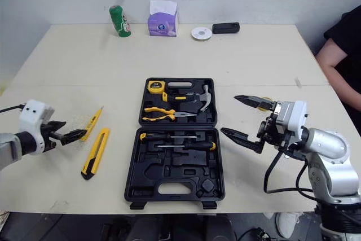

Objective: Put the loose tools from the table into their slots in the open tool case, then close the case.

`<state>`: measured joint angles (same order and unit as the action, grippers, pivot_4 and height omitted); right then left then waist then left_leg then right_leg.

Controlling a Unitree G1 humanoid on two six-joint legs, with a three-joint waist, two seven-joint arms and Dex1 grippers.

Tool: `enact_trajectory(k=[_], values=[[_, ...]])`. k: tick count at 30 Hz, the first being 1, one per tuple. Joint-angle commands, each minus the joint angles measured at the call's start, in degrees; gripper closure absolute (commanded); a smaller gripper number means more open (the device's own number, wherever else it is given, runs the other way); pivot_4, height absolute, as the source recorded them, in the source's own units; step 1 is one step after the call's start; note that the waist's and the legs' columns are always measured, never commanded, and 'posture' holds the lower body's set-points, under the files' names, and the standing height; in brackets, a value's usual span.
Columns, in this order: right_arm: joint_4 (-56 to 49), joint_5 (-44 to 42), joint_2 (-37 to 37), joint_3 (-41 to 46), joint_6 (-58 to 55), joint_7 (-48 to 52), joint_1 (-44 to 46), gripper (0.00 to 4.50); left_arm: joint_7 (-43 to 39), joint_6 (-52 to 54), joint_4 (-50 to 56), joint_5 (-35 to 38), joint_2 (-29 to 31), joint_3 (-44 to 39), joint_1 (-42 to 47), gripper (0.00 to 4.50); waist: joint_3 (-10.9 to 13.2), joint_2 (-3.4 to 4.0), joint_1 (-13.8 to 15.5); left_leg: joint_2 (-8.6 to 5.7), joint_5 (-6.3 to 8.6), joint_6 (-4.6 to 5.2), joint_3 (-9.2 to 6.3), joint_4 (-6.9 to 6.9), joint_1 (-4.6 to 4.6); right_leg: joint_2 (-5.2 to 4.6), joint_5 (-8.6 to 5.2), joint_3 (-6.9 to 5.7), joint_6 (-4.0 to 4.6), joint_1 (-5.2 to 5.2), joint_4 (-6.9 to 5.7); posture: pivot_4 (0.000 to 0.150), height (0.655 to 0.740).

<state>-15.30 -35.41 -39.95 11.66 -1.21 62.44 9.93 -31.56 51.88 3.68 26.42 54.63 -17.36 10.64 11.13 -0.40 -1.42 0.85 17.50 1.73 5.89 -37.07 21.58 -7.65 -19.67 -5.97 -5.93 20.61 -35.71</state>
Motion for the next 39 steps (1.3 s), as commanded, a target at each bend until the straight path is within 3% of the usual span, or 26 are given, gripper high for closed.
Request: enact_trajectory(k=[1,21,25,31,32,39], values=[[-3.9,0.0,-0.4,-0.7,2.3,2.6,0.9,0.06,-0.3,0.5,-1.7,-2.4,0.6,2.9,3.1,0.00,0.0,-0.01,0.0,0.00,-0.01,0.01,0.00,0.00,0.00,0.01,0.00,0.00,0.00,0.00,-0.01,0.150,0.7400],[-6.8,-0.7,1.4,-2.7,1.4,2.1,2.4,0.06,-4.9,-1.6,-11.1,-9.9,-1.7,14.2,11.5,0.00,0.1,-0.16,1.4,0.02,-0.05,0.03,0.03,-0.08,0.00,0.05,0.00,0.01,0.00,0.01,-0.11,0.150,0.7400],[-7.4,-0.7,1.7,-3.6,0.7,1.9,3.6,0.00,-7.0,-0.3,-13.0,-10.5,-2.1,16.1,13.3,1.14,0.1,-0.13,1.6,0.00,-0.06,0.05,0.02,-0.12,-0.03,0.03,0.00,0.00,0.00,-0.01,-0.11,0.150,0.7400],[-8.7,-0.5,1.5,-4.0,-0.2,0.8,3.2,0.00,-8.1,-0.7,-14.1,-11.0,-2.2,15.2,12.5,3.80,0.1,-0.11,1.4,0.00,-0.10,0.05,0.02,-0.11,-0.06,0.02,0.00,0.02,0.00,0.00,-0.12,0.150,0.7400],[-9.0,-0.4,1.5,-4.0,-0.3,0.5,3.1,0.00,-8.1,-1.1,-14.4,-11.2,-2.1,14.8,12.4,3.98,0.1,-0.11,1.4,0.00,-0.10,0.05,0.03,-0.10,-0.06,0.02,0.00,0.02,0.00,0.00,-0.13,0.150,0.7400],[-10.2,-0.1,0.8,-3.4,-1.4,-0.6,1.7,0.00,-10.9,-11.3,-15.5,-9.5,-2.2,8.2,13.5,3.98,0.1,-0.13,1.4,0.01,-0.11,0.04,0.03,-0.12,-0.06,0.03,0.00,0.01,0.00,0.03,-0.12,0.150,0.7400]])
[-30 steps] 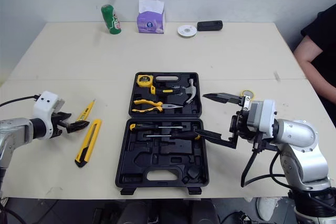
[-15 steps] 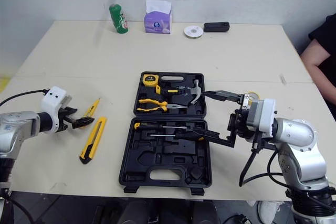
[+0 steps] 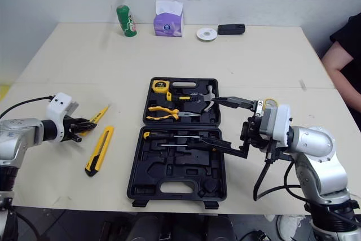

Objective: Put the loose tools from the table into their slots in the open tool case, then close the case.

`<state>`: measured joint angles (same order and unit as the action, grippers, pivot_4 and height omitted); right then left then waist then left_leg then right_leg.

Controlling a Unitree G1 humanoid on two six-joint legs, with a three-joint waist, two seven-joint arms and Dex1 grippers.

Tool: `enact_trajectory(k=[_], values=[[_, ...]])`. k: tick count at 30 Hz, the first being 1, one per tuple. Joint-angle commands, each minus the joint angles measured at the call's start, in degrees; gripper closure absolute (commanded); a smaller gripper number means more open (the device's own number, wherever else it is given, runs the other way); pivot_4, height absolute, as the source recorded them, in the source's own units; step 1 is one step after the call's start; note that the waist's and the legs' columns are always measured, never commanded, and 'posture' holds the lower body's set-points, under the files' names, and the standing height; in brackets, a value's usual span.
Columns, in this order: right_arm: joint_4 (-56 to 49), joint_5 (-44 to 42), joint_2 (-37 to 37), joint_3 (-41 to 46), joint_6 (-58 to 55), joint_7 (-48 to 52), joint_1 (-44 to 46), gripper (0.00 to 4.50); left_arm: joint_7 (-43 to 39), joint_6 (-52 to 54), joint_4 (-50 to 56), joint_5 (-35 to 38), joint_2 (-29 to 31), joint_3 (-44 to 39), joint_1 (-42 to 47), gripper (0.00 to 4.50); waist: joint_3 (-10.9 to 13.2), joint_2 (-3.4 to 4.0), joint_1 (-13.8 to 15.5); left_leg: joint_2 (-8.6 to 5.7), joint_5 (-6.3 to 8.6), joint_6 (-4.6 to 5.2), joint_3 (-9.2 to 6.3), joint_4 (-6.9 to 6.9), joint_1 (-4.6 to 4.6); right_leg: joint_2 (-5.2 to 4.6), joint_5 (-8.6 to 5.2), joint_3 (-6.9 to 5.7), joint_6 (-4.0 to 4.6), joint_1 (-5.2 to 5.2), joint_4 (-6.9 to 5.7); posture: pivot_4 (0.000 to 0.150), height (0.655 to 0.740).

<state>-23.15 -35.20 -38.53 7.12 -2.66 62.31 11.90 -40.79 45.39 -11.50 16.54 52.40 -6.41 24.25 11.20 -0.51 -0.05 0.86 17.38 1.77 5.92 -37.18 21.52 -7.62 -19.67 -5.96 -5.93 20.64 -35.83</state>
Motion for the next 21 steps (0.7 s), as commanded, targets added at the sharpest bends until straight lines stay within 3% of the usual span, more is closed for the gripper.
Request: enact_trajectory(k=[1,10,16,21], values=[[-2.4,-0.2,-0.7,1.3,0.0,-0.5,-0.3,0.00,-2.4,-6.5,-0.2,0.6,0.1,-3.3,-0.1,3.98,0.0,-0.05,0.0,0.00,-0.01,0.00,0.00,0.00,0.01,0.00,0.00,0.00,0.00,0.01,0.00,0.150,0.7400],[-1.2,-0.2,-5.3,5.3,0.2,1.6,-3.7,0.00,-21.6,-24.3,9.8,7.2,1.4,-4.9,1.9,3.98,0.1,-0.19,0.2,-0.01,0.02,0.06,-0.06,-0.06,0.33,0.00,0.01,-0.16,-0.01,0.09,0.01,0.150,0.7400],[-1.2,0.3,-7.2,7.0,0.4,2.5,-6.8,0.00,-30.1,-25.1,18.3,9.5,0.8,0.9,3.5,3.98,0.1,-0.18,-0.1,-0.02,-0.06,0.16,-0.13,-0.22,0.53,0.08,0.03,-0.26,-0.05,0.10,0.07,0.150,0.7400],[-2.9,-2.0,-7.6,8.7,-3.3,0.3,-7.8,0.00,-31.1,-16.3,25.9,11.5,-0.5,8.1,8.4,3.98,0.1,-0.21,0.1,-0.02,-0.15,0.18,-0.17,-0.27,0.56,0.11,0.05,-0.25,-0.08,0.13,-0.04,0.150,0.7400]])
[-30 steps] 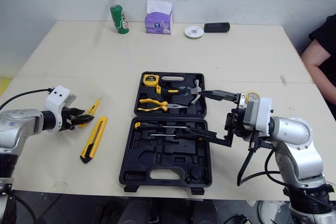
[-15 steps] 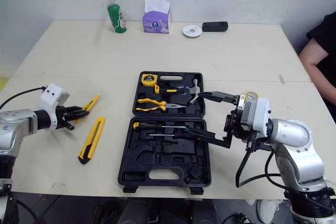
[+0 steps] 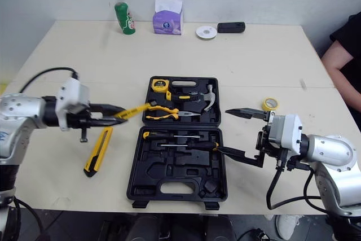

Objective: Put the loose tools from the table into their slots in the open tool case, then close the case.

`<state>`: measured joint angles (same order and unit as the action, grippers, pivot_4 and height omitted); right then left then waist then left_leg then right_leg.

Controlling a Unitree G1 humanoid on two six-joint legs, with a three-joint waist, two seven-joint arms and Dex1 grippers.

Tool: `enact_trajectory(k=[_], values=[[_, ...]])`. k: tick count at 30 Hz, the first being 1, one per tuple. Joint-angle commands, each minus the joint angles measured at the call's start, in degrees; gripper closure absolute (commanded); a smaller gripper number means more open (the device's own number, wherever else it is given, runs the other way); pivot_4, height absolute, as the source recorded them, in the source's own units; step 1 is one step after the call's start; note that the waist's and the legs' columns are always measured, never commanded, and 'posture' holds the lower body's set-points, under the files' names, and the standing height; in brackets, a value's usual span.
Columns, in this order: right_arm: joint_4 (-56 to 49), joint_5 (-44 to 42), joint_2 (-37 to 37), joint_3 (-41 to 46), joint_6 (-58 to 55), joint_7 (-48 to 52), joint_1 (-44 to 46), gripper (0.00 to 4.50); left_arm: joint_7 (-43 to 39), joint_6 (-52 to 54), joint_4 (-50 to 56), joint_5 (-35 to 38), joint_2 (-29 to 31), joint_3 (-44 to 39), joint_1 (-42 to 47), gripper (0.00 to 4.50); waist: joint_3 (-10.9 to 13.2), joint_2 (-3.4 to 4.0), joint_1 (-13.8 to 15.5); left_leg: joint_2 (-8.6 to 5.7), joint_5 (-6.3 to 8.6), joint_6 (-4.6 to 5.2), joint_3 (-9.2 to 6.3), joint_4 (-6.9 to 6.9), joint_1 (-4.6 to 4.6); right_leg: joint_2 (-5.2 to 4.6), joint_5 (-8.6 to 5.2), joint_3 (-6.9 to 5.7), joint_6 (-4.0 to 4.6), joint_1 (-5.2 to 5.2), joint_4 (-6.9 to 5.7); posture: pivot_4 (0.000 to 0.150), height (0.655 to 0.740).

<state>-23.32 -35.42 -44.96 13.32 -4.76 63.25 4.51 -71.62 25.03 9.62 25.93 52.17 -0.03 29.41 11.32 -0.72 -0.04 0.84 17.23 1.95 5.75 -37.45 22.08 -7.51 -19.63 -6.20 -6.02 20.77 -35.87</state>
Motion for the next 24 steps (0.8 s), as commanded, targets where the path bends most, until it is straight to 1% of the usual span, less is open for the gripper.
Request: enact_trajectory(k=[1,4,10,14,19,24], values=[[-3.0,-1.7,-1.4,2.7,-1.5,-0.4,-0.6,0.00,-0.2,5.2,5.5,2.2,-0.4,2.6,4.1,3.98,0.0,0.00,0.1,0.00,0.00,0.00,-0.02,-0.01,0.00,0.00,0.00,0.01,0.00,-0.01,-0.01,0.150,0.7400],[-3.9,-1.2,-2.6,3.3,-2.5,0.4,-2.9,0.00,1.2,7.2,6.8,-2.9,-0.1,8.2,7.0,3.98,0.0,0.00,0.2,-0.02,0.00,0.00,-0.04,0.00,0.00,0.00,0.00,0.00,0.00,-0.03,0.02,0.150,0.7400],[-5.0,-1.7,-3.0,4.2,-3.6,0.0,-4.3,0.00,1.9,16.1,10.5,-4.6,0.4,14.1,11.5,3.98,0.0,-0.01,0.1,-0.03,-0.03,0.06,-0.05,-0.14,0.09,0.06,0.01,0.00,-0.03,-0.03,0.02,0.150,0.7400],[-5.3,-1.0,-2.9,4.2,-3.9,0.3,-5.4,0.00,0.2,20.0,13.7,-8.4,2.8,20.9,13.6,3.98,0.0,-0.01,0.2,-0.02,-0.03,0.05,-0.13,-0.17,0.10,0.06,0.01,-0.03,-0.02,-0.06,0.02,0.150,0.7400],[-5.7,-0.7,-2.6,3.7,-4.2,0.0,-5.7,0.00,-0.3,25.4,18.3,-10.9,4.1,26.7,15.4,3.98,0.0,-0.01,0.4,-0.03,-0.03,0.06,-0.15,-0.23,0.14,0.07,0.01,-0.03,-0.03,-0.06,0.02,0.150,0.7400],[-6.2,-0.8,-2.5,3.7,-4.6,-0.2,-6.1,0.00,2.2,29.5,19.8,-14.1,3.3,30.4,17.2,3.98,0.0,-0.02,0.9,-0.02,-0.02,0.06,-0.21,-0.34,0.18,0.08,0.01,-0.04,-0.03,-0.07,0.00,0.150,0.7400]])
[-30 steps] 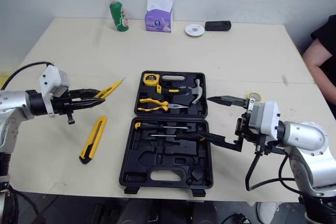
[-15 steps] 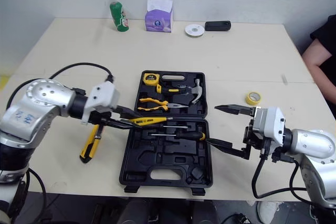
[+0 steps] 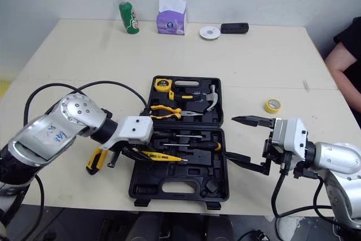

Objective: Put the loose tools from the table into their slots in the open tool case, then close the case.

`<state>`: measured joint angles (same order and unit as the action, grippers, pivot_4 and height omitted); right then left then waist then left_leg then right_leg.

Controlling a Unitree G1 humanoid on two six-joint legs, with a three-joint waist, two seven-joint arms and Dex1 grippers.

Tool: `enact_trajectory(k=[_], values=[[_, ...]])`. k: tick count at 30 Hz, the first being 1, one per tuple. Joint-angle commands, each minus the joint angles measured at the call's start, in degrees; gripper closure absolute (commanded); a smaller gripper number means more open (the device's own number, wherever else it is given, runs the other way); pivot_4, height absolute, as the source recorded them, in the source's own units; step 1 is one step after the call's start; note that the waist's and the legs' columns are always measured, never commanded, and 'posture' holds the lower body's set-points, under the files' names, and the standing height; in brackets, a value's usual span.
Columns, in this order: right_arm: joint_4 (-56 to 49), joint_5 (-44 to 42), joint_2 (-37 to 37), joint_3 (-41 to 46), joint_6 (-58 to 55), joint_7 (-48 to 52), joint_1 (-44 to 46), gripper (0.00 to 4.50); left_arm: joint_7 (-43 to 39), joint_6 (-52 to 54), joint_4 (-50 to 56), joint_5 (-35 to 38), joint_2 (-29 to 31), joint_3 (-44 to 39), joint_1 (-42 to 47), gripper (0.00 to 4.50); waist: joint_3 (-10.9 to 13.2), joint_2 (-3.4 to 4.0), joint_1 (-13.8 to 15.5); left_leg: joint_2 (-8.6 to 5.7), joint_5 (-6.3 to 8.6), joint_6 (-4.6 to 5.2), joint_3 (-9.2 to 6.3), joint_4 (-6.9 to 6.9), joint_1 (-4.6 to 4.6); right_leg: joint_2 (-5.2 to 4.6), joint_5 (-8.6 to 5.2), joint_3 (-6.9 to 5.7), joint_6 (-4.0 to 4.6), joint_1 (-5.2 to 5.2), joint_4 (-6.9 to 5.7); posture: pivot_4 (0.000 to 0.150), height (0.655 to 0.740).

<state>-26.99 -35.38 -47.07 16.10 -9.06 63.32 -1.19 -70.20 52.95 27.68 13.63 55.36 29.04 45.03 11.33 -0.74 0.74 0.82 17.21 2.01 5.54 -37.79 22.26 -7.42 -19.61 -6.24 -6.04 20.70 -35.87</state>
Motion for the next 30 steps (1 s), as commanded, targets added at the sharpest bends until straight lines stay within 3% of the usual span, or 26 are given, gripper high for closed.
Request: enact_trajectory(k=[1,6,16,30], values=[[-2.7,-0.8,-0.3,0.9,-0.3,-0.3,-0.5,0.00,0.7,1.8,1.8,-2.1,0.0,1.8,1.9,3.98,0.0,0.00,0.3,0.00,0.00,0.00,-0.01,-0.01,0.00,0.00,0.00,0.00,0.00,0.00,0.00,0.150,0.7400],[-3.3,-0.8,0.0,0.6,-0.5,-0.7,-1.2,0.00,3.2,5.4,0.3,-2.9,-4.0,3.4,4.9,3.98,0.0,0.00,0.8,0.00,0.01,0.03,-0.07,-0.15,0.08,0.00,0.00,-0.04,0.00,-0.02,0.00,0.150,0.7400],[-3.7,-0.5,0.4,0.5,-0.6,-0.8,-1.7,0.00,6.7,10.2,0.4,-4.0,-5.4,5.5,5.5,3.98,0.0,0.00,0.7,0.00,0.02,0.04,-0.12,-0.22,0.10,0.02,0.01,-0.06,-0.03,-0.04,-0.04,0.150,0.7400],[-3.9,-0.3,0.7,0.4,-0.3,-1.3,-2.2,0.00,7.2,8.6,-2.2,-5.4,-7.3,8.6,6.5,3.98,0.0,0.00,0.7,0.00,0.01,0.05,-0.12,-0.28,0.09,0.02,0.01,-0.06,-0.03,-0.06,-0.07,0.150,0.7400]])
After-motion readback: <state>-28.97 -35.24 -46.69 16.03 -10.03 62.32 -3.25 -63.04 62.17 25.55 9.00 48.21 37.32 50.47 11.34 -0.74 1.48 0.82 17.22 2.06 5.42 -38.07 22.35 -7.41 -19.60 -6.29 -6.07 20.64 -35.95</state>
